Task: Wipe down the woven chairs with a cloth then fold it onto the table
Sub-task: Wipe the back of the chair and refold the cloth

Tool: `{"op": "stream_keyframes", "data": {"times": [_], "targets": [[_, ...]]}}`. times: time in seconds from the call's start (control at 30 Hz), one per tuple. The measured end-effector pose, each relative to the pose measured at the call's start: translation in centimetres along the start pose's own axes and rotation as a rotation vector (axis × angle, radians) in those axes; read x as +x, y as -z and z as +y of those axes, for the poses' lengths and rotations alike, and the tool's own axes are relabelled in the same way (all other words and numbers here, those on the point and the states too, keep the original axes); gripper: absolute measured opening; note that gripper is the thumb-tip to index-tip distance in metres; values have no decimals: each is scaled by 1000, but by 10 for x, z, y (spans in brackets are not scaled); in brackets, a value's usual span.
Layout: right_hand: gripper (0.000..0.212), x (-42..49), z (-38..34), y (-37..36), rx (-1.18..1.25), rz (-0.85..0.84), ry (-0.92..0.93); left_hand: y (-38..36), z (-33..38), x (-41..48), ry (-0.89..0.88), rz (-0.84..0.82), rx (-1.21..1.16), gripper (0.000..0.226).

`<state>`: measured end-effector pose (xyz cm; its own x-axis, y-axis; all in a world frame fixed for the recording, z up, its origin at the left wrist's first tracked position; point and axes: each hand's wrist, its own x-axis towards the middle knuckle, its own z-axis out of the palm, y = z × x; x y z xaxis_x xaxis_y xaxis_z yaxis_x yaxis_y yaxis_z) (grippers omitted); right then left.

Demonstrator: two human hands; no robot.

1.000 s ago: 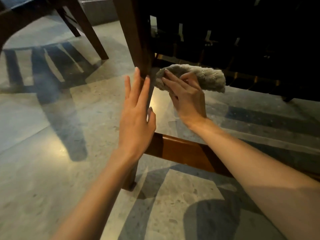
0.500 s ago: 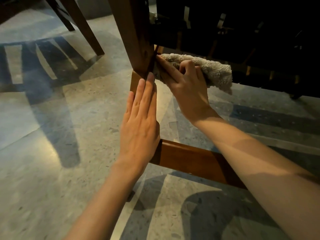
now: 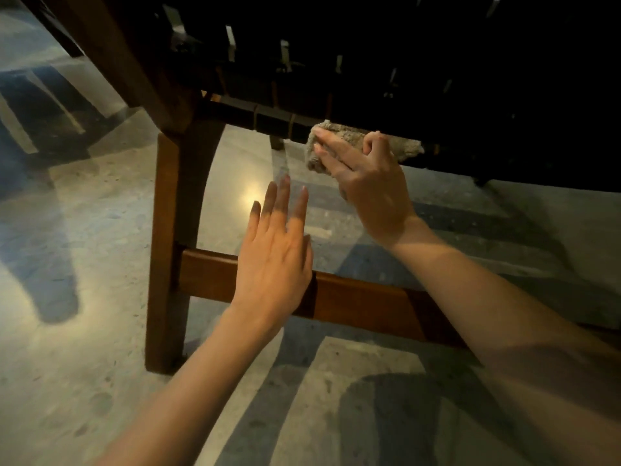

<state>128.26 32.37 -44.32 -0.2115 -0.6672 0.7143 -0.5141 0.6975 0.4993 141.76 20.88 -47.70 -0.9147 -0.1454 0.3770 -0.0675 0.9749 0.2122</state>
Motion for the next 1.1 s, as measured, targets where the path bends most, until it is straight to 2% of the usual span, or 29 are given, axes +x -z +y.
{"op": "stream_keyframes", "data": {"times": [0.17, 0.33, 0.5, 0.67, 0.97, 1.1], "targets": [[36, -42, 50, 19, -83, -57, 55, -19, 56, 1, 67, -71, -44, 57], [42, -84, 107, 38, -150, -158, 69, -38, 104, -3, 15, -197, -75, 55], [41, -122, 153, 55, -214, -172, 57, -44, 146, -3, -66, -285, -97, 51], [41, -160, 191, 78, -242, -291, -25, -46, 179, 0, -127, -325, -109, 49], [38, -191, 219, 111, -343, -508, -292, -51, 233, -6, -194, -407, -120, 50], [48, -180, 216, 113, -213, -733, -469, -53, 248, -6, -214, -426, -65, 60]]}}
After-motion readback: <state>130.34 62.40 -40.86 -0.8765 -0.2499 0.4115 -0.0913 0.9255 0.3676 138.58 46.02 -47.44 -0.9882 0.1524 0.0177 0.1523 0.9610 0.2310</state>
